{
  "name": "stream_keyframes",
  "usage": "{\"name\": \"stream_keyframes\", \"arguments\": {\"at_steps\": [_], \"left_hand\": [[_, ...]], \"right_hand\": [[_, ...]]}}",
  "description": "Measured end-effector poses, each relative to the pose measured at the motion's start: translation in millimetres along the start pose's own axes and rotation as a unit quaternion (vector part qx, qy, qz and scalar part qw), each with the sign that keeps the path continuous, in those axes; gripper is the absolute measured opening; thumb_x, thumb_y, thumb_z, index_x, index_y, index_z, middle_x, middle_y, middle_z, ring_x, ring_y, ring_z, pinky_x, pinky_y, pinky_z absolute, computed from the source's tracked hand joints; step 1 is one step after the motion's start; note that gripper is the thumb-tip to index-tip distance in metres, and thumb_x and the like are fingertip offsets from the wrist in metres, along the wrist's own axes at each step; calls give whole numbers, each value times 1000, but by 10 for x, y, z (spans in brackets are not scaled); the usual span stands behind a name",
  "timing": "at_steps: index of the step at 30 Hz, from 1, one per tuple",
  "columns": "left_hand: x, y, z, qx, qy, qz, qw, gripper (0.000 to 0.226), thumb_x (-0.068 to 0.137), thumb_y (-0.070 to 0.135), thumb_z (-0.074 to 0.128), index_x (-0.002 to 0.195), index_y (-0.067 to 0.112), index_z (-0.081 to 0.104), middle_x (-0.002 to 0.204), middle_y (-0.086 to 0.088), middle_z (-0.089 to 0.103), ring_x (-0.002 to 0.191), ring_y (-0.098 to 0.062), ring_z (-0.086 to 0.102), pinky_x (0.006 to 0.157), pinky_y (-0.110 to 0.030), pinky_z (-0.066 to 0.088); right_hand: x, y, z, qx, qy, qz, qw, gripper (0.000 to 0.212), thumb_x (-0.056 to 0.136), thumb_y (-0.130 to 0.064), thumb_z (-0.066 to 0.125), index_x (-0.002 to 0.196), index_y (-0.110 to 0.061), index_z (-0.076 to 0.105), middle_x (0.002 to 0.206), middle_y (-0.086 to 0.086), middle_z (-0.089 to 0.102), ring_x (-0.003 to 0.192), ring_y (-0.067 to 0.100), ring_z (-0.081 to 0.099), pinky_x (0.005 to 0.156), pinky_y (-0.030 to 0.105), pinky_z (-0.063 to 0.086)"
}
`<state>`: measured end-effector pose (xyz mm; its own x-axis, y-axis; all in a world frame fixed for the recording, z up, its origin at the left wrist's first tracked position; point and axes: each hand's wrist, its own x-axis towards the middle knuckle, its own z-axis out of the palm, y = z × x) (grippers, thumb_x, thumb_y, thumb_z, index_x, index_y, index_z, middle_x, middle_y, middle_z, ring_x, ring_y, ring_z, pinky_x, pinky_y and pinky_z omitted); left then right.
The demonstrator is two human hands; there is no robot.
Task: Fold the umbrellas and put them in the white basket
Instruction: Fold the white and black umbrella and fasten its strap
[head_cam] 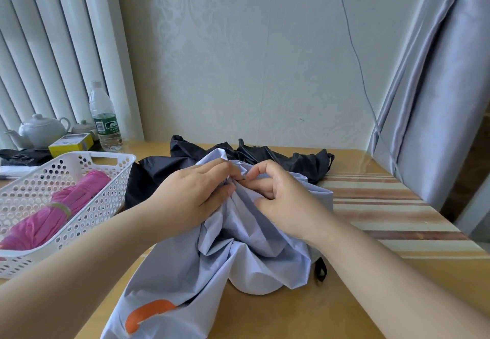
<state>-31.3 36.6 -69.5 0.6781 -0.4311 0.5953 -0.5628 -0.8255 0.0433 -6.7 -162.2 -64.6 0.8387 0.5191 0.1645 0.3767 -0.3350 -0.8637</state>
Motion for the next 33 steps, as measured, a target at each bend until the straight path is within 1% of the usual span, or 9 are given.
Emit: {"name": "stream_keyframes", "arguments": {"at_steps": [6, 9, 13, 17, 20, 23, 25, 28, 33], "left_hand": [[7, -18, 10, 6, 16, 3, 1000, 35, 97, 34, 34, 108, 22, 65, 117, 11, 46, 78, -12, 60, 67, -27, 43], [27, -9, 10, 15, 16, 17, 1000, 34, 97, 30, 35, 104, 16, 64, 117, 10, 52, 89, -12, 61, 71, -24, 44], [22, 1, -4, 23, 9, 42, 999, 32, 99, 27, 35, 105, 16, 63, 116, 10, 56, 95, -10, 59, 72, -23, 46], [13, 11, -23, 32, 2, 48, 998, 30, 99, 27, 34, 101, 16, 62, 112, 9, 58, 90, -12, 61, 68, -22, 45], [8, 32, -33, 38, -8, 47, 998, 27, 99, 26, 34, 98, 15, 59, 113, 7, 59, 89, -13, 60, 68, -19, 42], [0, 17, -61, 32, -20, 41, 998, 27, 99, 28, 32, 97, 16, 56, 113, 8, 58, 90, -16, 61, 70, -21, 42], [-1, 3, -74, 21, -24, 37, 999, 28, 100, 28, 31, 98, 16, 56, 111, 8, 58, 90, -16, 61, 70, -23, 43], [-4, -10, -64, 26, -27, 36, 999, 31, 99, 29, 31, 103, 19, 60, 112, 9, 58, 92, -16, 61, 72, -24, 44], [6, -58, -29, 37, -12, -13, 999, 38, 98, 32, 30, 99, 14, 63, 110, 6, 55, 84, -23, 63, 68, -35, 50]], "right_hand": [[-34, -30, -24, -42, -11, 0, 999, 44, 93, 1, 48, 103, -41, 45, 111, -24, 65, 107, -6, 59, 96, 25, 50], [-68, -46, -28, -51, -26, -2, 998, 51, 90, 3, 47, 105, -45, 44, 121, -23, 63, 108, -8, 57, 92, 20, 49], [-58, -25, -30, -41, -30, -3, 999, 54, 89, 3, 46, 102, -49, 43, 110, -32, 61, 105, -10, 57, 89, 18, 49], [-1, -23, 6, -17, -30, -23, 999, 53, 84, 6, 48, 104, -43, 45, 111, -25, 60, 113, -6, 55, 100, 22, 44], [62, 4, -38, -8, 28, -41, 999, 42, 78, 0, 53, 101, -36, 50, 110, -15, 60, 110, -1, 58, 99, 23, 44], [87, 42, -130, -2, 61, -32, 998, 34, 87, 1, 55, 100, -30, 55, 108, -13, 61, 104, -4, 58, 97, 18, 44], [83, 65, -166, -13, 51, -20, 998, 22, 93, -7, 57, 104, -27, 57, 111, -15, 62, 105, -6, 57, 98, 14, 43], [31, 70, -186, -57, 27, -10, 998, 18, 94, -27, 59, 112, -28, 59, 115, -18, 62, 111, -5, 56, 102, 21, 44], [-239, 80, -303, -142, -15, 22, 990, 47, 80, -43, 71, 123, -43, 50, 126, -29, 50, 117, -12, 46, 96, 15, 41]]}}
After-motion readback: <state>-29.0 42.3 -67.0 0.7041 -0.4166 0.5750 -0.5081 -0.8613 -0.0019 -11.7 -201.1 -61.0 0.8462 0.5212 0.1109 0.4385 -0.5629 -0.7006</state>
